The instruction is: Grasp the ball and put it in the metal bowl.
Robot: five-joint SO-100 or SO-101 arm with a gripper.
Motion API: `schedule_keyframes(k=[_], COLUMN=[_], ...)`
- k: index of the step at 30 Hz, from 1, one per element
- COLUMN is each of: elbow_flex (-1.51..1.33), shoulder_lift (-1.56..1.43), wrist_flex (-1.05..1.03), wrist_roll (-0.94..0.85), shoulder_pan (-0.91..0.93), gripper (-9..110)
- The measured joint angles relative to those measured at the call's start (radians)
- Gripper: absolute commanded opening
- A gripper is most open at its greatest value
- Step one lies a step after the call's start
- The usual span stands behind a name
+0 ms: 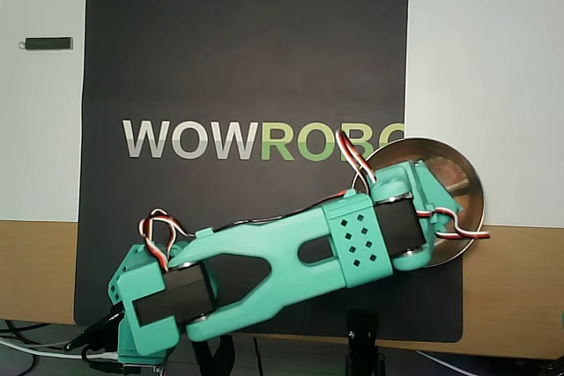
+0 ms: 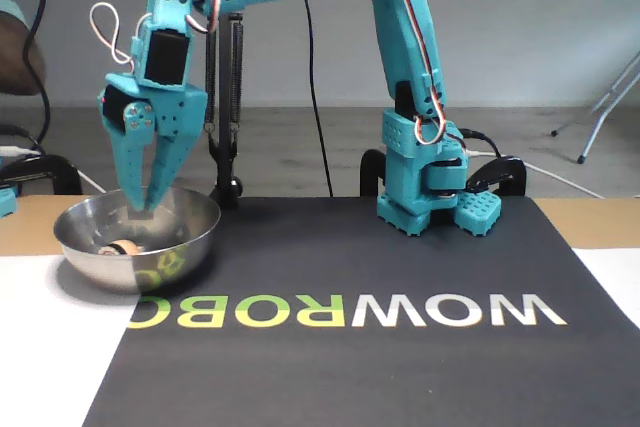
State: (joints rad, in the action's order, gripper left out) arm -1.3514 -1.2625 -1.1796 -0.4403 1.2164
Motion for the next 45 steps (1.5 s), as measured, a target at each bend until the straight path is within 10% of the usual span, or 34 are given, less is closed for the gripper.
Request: schedule_keyframes(k=[45], elbow_flex=[-0.463], shoulder_lift=[-0.723], wrist_flex=[-0.150], wrist_roll=[0.523], shoulder_pan=[-0.957], gripper=[5])
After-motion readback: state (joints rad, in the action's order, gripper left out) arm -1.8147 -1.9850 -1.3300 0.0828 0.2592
